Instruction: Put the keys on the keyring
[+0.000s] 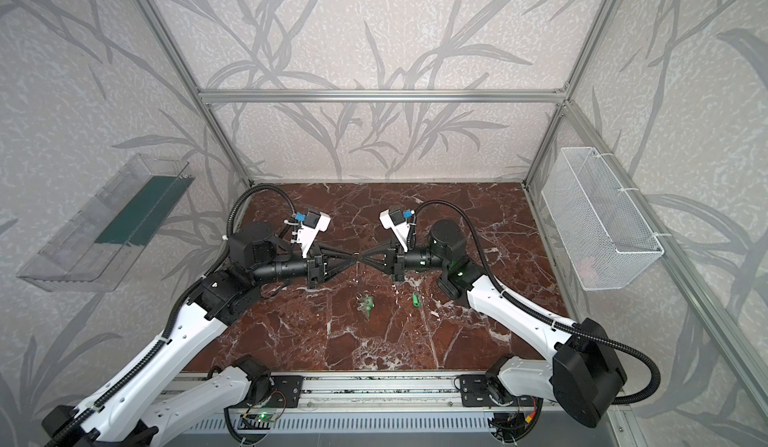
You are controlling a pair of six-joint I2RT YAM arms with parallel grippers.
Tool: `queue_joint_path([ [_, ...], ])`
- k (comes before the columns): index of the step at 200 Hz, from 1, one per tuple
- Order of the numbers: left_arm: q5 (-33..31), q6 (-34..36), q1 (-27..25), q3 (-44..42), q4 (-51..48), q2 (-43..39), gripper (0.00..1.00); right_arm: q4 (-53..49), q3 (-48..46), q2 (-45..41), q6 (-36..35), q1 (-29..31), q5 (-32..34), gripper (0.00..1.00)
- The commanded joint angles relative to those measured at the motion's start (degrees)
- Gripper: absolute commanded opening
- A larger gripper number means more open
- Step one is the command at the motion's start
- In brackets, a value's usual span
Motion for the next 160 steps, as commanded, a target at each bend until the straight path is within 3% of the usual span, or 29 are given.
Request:
queue_joint_path([
  [1, 2.42, -0.75, 0.19, -0.84, 3.07, -0.72, 0.23, 4.19, 2.11, 0.22, 0.99, -0.20, -0.86, 0.00],
  [26, 3.30, -1.29, 0.23, -1.06, 4.23, -1.05, 0.23, 4.29, 2.14, 0.52, 1.27, -0.15, -0.82, 0.00],
  [86, 4.41, -2.81, 0.20, -2.08, 7.54, -2.13, 0.11, 4.18, 1.85, 0.92, 1.44, -0.21, -0.69, 0.00],
  [106, 4.51, -2.88, 0.14, -2.02, 7.35, -1.99, 0.00, 4.18, 2.01, 0.95, 1.46, -0.14, -0.68, 0.00],
  [160, -0.12, 0.48, 0.17, -0.74, 2.26, -1.93, 0.00, 0.67, 1.75, -0.40, -0.13, -0.27, 1.16, 0.00],
])
